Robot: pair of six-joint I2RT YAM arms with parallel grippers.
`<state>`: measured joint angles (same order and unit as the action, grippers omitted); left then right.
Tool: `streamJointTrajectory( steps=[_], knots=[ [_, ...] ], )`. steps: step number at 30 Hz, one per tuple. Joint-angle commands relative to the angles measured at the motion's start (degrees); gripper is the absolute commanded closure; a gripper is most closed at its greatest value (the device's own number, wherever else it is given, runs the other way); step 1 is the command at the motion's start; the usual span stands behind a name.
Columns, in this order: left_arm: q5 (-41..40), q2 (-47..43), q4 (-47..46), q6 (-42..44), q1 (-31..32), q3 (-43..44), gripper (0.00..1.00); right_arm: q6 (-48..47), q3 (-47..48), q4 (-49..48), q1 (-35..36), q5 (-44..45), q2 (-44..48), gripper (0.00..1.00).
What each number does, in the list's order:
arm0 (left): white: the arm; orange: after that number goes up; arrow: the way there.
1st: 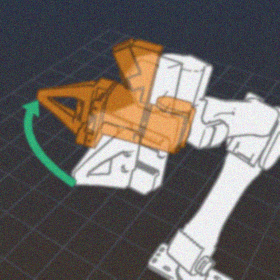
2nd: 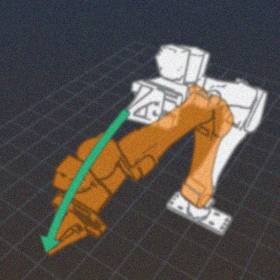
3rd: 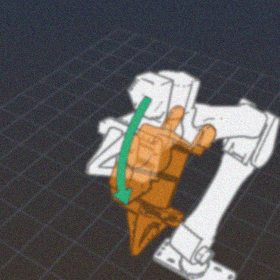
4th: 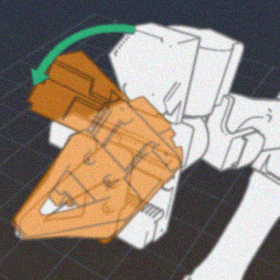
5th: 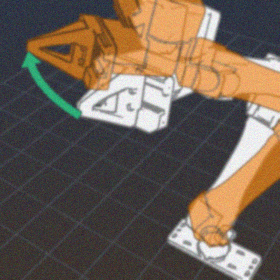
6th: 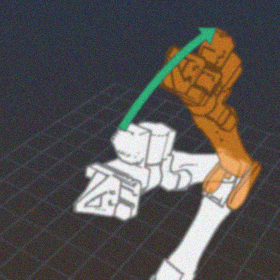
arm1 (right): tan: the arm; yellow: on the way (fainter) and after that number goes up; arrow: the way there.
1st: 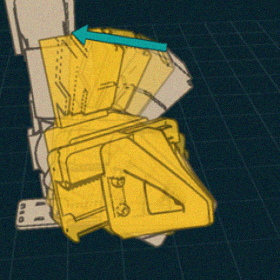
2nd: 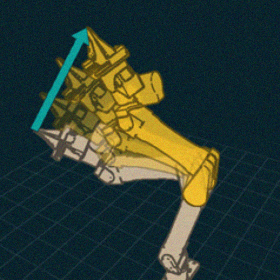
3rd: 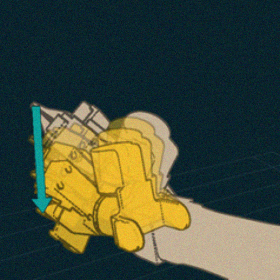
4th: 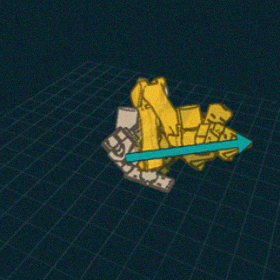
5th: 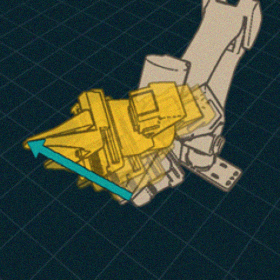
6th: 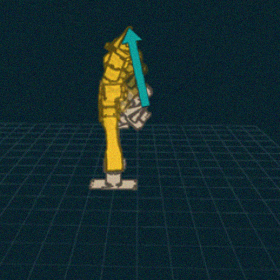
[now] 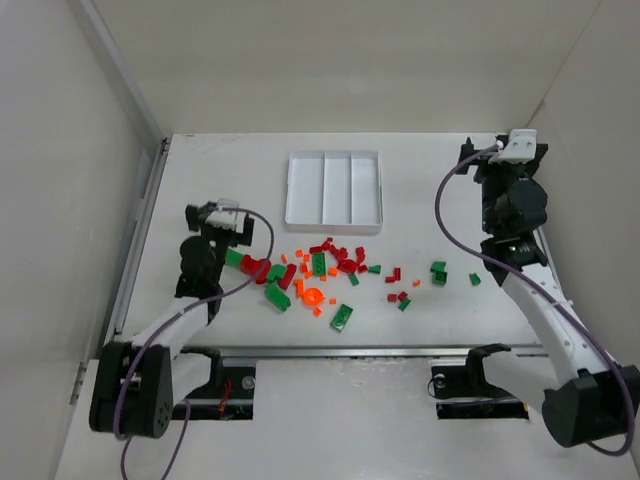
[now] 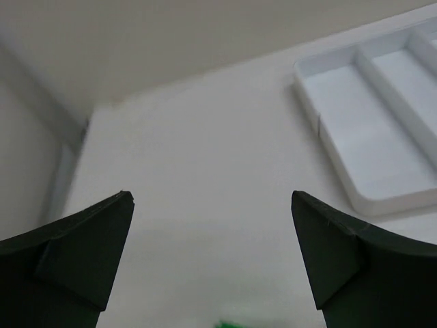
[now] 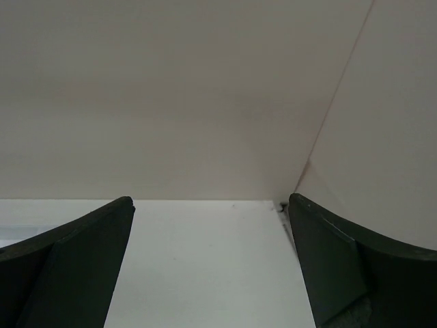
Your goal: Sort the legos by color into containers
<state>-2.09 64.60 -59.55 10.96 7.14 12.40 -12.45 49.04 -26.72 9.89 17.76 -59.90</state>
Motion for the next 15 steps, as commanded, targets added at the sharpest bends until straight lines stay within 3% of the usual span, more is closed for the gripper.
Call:
streamJointTrajectory(
  steps=[1, 3, 4, 5, 6, 8, 9, 10, 11, 12, 14, 15],
  knots=[
    [25.76, -8.08, 25.81, 33.61, 1.12, 17.85, 0.00, -16.01, 4.66, 8.69, 2.58, 4.28, 2.42, 0.00],
    [25.21, -8.70, 36.55, 43.92, 1.82, 22.56, 0.00, -20.84, 8.24, 14.13, 4.95, 12.35, 0.59, 0.00],
    [22.51, -8.70, 37.65, 52.67, 1.83, 25.19, 0.00, -25.13, 9.40, 16.07, 6.09, 17.17, -0.82, 0.00],
    [20.48, -8.18, 37.66, 55.72, 2.35, 26.00, 0.00, -26.47, 10.19, 16.96, 8.11, 29.49, -2.40, 0.00],
    [18.19, -7.56, 36.36, 57.49, 2.36, 26.87, 0.00, -26.49, 12.03, 16.96, 8.13, 36.14, -4.16, 0.00],
    [11.54, -5.72, 35.64, 52.63, 2.36, 31.07, 0.00, -10.22, 15.72, 16.96, 8.13, 50.55, -8.38, 0.00],
    [5.92, -3.54, 35.64, 47.36, 2.36, 33.19, 0.00, 9.61, 21.74, 34.19, 8.13, 53.58, -8.39, 0.00],
    [5.87, -2.30, 35.64, 40.52, 2.36, 35.47, 0.00, 9.81, 25.72, 48.11, 8.13, 42.38, -7.35, 0.00],
    [-2.57, -0.98, 35.64, 33.06, 2.36, 39.76, 0.00, 19.38, 27.50, 54.08, 6.13, 30.35, -6.73, 0.00],
    [-7.36, 0.34, 36.77, 18.71, 2.36, 41.72, 0.00, 22.09, 27.52, 59.19, 3.67, 12.13, -6.72, 0.00],
    [-11.96, 3.60, 43.26, 12.18, 2.36, 44.54, 0.00, 27.97, 26.03, 63.35, -0.21, 2.41, -7.24, 0.01],
    [-10.23, 3.60, 44.86, 11.46, 2.88, 44.55, 0.00, 29.83, 25.41, 66.07, -0.22, 0.19, -8.82, 0.01]
  ],
)
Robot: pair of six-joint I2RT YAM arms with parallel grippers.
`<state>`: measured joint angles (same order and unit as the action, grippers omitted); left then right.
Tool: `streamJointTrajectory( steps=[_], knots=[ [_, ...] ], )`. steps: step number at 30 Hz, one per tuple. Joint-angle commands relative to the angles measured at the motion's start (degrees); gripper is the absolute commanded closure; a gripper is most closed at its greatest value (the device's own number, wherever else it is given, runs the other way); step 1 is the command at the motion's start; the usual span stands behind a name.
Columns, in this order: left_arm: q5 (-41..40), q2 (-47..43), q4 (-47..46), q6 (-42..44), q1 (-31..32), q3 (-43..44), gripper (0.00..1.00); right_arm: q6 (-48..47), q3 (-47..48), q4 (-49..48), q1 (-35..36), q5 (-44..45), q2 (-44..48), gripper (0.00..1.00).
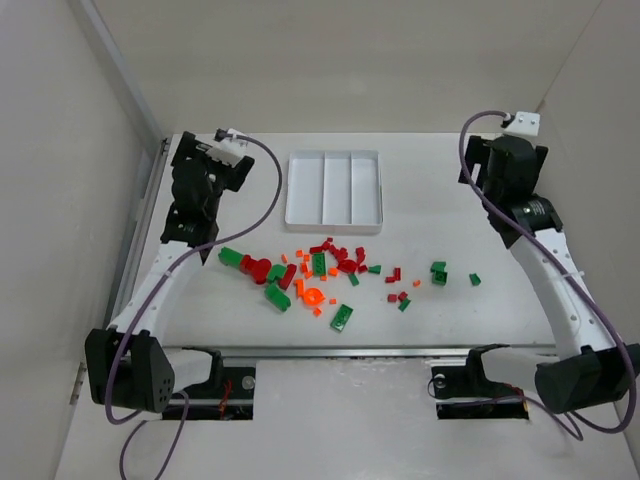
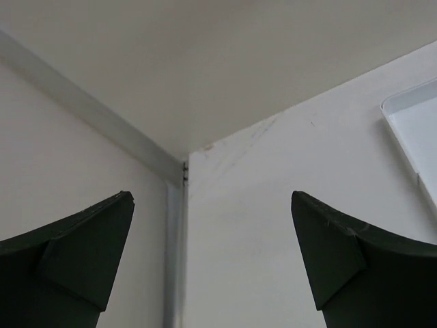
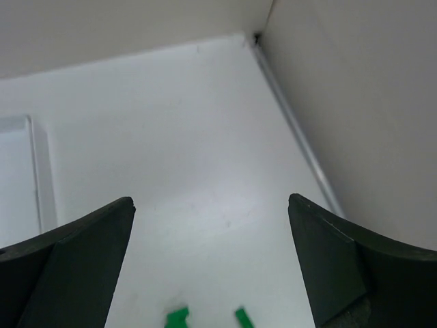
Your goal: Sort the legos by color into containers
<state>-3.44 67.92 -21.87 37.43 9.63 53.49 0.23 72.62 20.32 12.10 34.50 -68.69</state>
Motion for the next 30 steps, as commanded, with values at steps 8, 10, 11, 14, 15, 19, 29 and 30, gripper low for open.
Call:
streamJointTrajectory(
  steps=[8, 10, 11, 14, 15, 19, 29, 30],
  knots=[
    [-3.06, -3.76, 9.83, -19.68, 0.39, -4.62, 0.00, 24.29, -9.06, 30.65, -3.05, -29.06, -9.01, 0.03],
    [-3.06, -3.76, 9.83, -20.20, 0.39, -6.02, 0.00, 24.82, -11.44, 30.66, -3.05, -29.05, -9.62, 0.03],
    [-2.54, -4.28, 9.83, -20.20, 0.39, -6.03, 0.00, 24.82, -12.14, 30.66, -3.05, -29.75, -9.63, 0.03],
    [-2.53, -4.29, 9.21, -20.20, 0.39, -7.26, 0.00, 26.14, -15.39, 30.13, -3.05, -29.76, -11.64, 0.05],
    [-2.53, -4.29, 9.21, -20.20, 0.39, -7.26, 0.00, 26.75, -15.40, 29.26, -3.05, -29.76, -12.43, 0.07],
    [-2.53, -4.81, 8.68, -20.20, 0.39, -7.26, 0.00, 28.07, -16.01, 27.94, -3.05, -29.76, -16.39, 0.11],
    [-2.53, -5.86, 7.63, -19.68, 0.39, -8.32, 0.00, 28.07, -17.34, 21.61, -3.05, -28.61, -23.86, 0.31],
    [-2.53, -5.87, 7.63, -19.68, 0.39, -8.32, 0.00, 28.07, -17.34, 21.61, -3.05, -28.61, -23.34, 0.34]
  ],
)
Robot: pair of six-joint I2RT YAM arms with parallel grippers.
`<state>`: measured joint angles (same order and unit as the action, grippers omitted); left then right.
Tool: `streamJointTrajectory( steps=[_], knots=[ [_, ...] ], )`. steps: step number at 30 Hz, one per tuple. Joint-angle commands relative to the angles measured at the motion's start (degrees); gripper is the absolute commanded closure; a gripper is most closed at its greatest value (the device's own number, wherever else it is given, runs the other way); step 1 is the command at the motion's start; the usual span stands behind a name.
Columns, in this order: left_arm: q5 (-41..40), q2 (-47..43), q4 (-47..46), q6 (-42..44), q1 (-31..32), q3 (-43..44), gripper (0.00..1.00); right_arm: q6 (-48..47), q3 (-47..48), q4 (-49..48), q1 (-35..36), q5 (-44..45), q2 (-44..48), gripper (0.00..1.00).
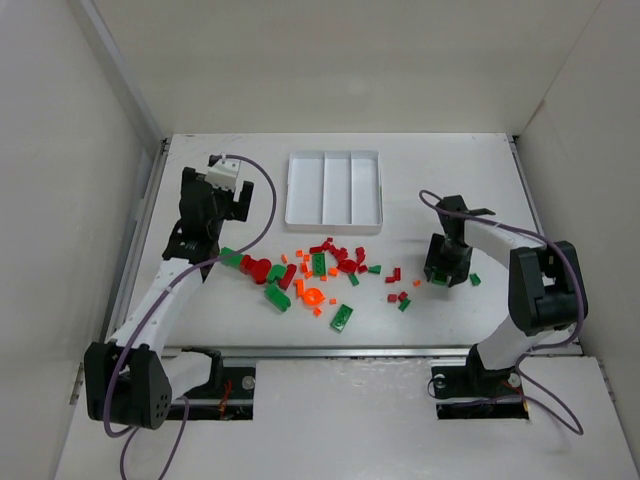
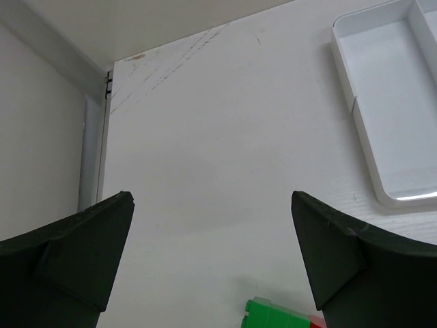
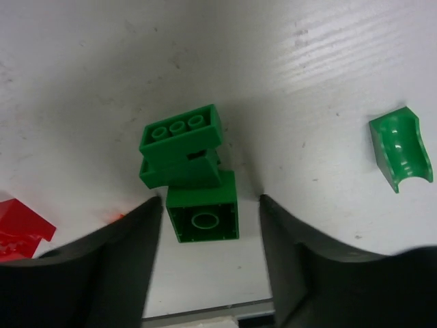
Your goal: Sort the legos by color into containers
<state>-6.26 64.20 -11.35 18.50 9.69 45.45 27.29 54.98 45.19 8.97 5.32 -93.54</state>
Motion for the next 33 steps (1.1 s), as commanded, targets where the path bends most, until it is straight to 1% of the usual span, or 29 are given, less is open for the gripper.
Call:
streamJointTrajectory(
  steps=[1, 4, 5, 7, 8, 10, 12, 13, 14, 15, 16, 17, 18, 19, 20, 21, 23, 24, 26, 27, 28, 31, 33],
  knots=[
    [0.29, -2.15, -2.88, -0.75, 0.33, -0.80, 0.00, 1.01, 0.30, -3.27, 0.08, 0.57, 1.52, 0.41],
    [0.29, -2.68, -2.88, -0.75, 0.33, -1.33, 0.00, 0.49, 0.30, -2.74, 0.08, 0.57, 1.52, 0.56],
    [0.29, -2.68, -2.88, -0.75, 0.33, -1.33, 0.00, 0.49, 0.30, -2.74, 0.08, 0.57, 1.52, 0.69],
    [0.29, -2.68, -3.41, -0.23, 0.33, -1.33, 0.00, -0.13, 0.83, -1.51, 0.08, 0.57, 2.91, 0.82],
    [-0.24, -2.68, -3.41, -0.22, 0.33, -1.33, 0.00, -0.13, 1.44, -0.99, 0.08, 0.57, 3.53, 0.92],
    [-0.24, -2.68, -3.41, -0.22, 0.33, -1.85, 0.00, -0.83, 3.71, 1.21, 0.69, 0.57, 5.37, 1.00],
    [-0.24, -2.68, -3.94, 0.31, 0.33, -1.86, 0.00, -3.99, 6.79, 3.23, 1.74, -0.30, 6.52, 1.00],
    [-0.24, -2.68, -3.94, 0.31, 0.33, -1.86, 0.00, -5.48, 8.63, 4.80, 3.49, -2.40, 7.05, 1.00],
    [-0.24, -2.68, -4.46, 0.31, 0.33, -1.86, 0.00, -7.32, 12.92, 5.34, 4.29, -4.25, 7.05, 1.00],
    [-0.24, -3.20, -4.47, 0.31, 0.33, -2.38, 0.00, -11.60, 15.22, 5.35, 5.17, -6.62, 7.05, 1.00],
    [-0.24, -3.21, -5.07, 0.31, 0.33, -2.39, 0.00, -13.47, 17.59, 5.35, 5.87, -10.90, 7.05, 1.00],
    [-0.24, -3.21, -5.08, 0.31, 0.33, -2.99, 0.00, -15.23, 22.14, 4.30, 7.45, -12.77, 6.01, 1.00],
    [-0.24, -3.21, -5.60, 0.31, 0.33, -3.00, 0.00, -17.94, 24.27, 2.81, 8.16, -14.36, 5.21, 1.00],
    [-0.24, -3.82, -5.61, 0.31, 0.33, -3.70, 0.00, -17.97, 26.21, 0.80, 8.86, -15.51, 4.34, 1.00],
    [0.28, -3.82, -5.61, 0.31, 0.33, -3.70, 0.00, -17.97, 28.06, -4.44, 9.48, -16.39, 3.20, 1.00],
    [0.29, -3.82, -5.61, -0.30, 0.33, -3.70, 0.00, -17.97, 30.69, -7.98, 10.09, -16.40, 0.66, 1.00],
    [0.29, -4.35, -5.61, -0.31, 0.33, -4.23, 0.00, -16.13, 32.55, -16.92, 10.10, -15.61, -2.86, 1.00],
    [0.81, -5.05, -5.09, -0.31, 0.33, -4.23, 0.00, -15.43, 36.13, -18.19, 10.62, -14.30, -7.66, 1.00],
    [0.81, -5.58, -4.21, -0.31, 0.33, -4.76, 0.00, -14.63, 41.76, -17.60, 11.33, -11.31, -13.57, 1.00],
    [1.33, -6.19, -4.20, -0.31, 0.33, -4.76, 0.00, -14.63, 45.09, -14.37, 12.03, -10.60, -16.65, 1.00],
    [1.34, -6.20, -3.42, -0.31, 0.33, -5.28, 0.00, -14.63, 51.48, -12.51, 12.73, -10.60, -22.16, 1.00],
    [1.34, -7.34, -3.41, -0.31, 0.33, -5.90, 0.00, -15.86, 59.42, -7.32, 14.22, -8.32, -29.74, 1.00],
    [1.34, -7.86, -3.41, -0.84, 0.33, -6.43, 0.00, -15.86, 60.24, -6.69, 14.23, -6.73, -31.52, 1.00]
  ],
)
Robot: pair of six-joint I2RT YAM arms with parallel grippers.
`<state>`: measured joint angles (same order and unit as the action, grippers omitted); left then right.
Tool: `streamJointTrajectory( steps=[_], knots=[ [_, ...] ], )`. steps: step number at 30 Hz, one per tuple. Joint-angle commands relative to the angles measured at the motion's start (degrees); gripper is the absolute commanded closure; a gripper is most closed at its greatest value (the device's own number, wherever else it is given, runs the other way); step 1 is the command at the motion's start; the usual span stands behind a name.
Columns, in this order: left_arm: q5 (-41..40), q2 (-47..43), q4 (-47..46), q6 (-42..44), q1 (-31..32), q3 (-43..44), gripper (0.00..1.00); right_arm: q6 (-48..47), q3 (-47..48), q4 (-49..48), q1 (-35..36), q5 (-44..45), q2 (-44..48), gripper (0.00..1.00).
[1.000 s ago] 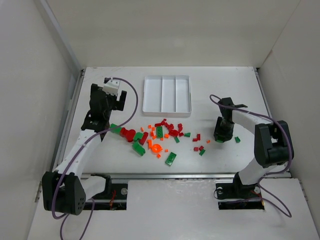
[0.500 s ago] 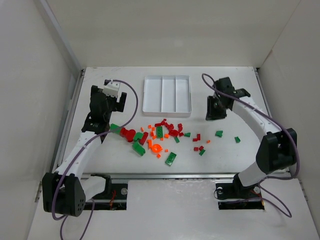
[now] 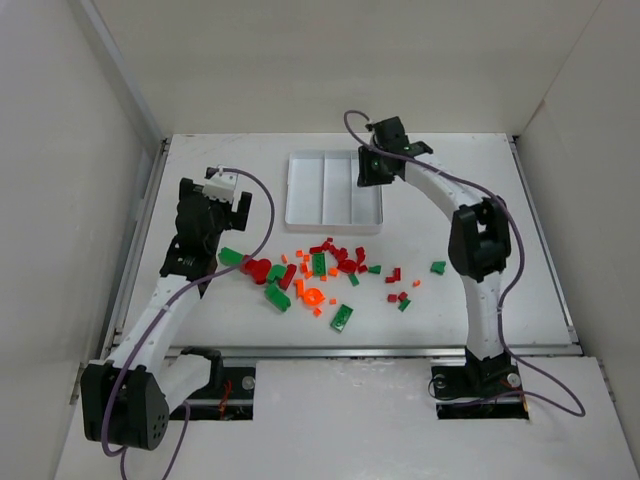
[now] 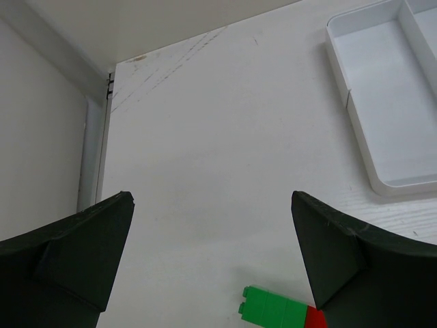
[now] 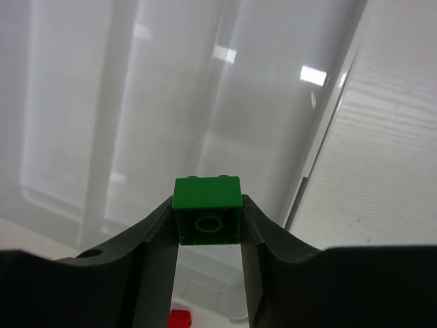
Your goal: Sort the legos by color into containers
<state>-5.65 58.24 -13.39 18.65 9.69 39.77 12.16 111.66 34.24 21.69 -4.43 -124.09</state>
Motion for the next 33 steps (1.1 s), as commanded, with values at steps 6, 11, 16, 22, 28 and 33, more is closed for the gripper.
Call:
streamJointTrajectory(
  steps=[6, 11, 16, 22, 28, 33],
  knots=[
    [0.73, -1.90, -0.85, -0.99, 0.33, -0.75, 0.00, -0.74, -0.21, 1.18, 1.51, 5.22, -0.98, 0.78],
    [2.48, -1.90, -1.38, -0.99, 0.33, -0.75, 0.00, -1.26, -0.21, 3.19, 1.51, 2.84, -0.45, 0.15],
    [3.54, -1.37, -1.38, -0.46, 0.33, -0.75, 0.00, -0.31, -1.87, 5.13, 1.51, 3.45, 5.68, 0.07],
    [3.54, -0.85, -1.90, -0.46, 0.33, -0.13, 0.00, 9.18, -17.23, 8.73, -6.10, 6.80, 21.59, 0.05],
    [3.54, -0.32, -3.58, -0.46, 0.33, -1.18, 0.00, 14.12, -38.95, 12.34, -10.61, 10.57, 26.45, 0.05],
    [4.07, -0.32, -4.10, -0.46, 0.33, -1.71, 0.00, 16.40, -44.59, 12.52, -11.67, 13.47, 27.15, 0.05]
  ],
)
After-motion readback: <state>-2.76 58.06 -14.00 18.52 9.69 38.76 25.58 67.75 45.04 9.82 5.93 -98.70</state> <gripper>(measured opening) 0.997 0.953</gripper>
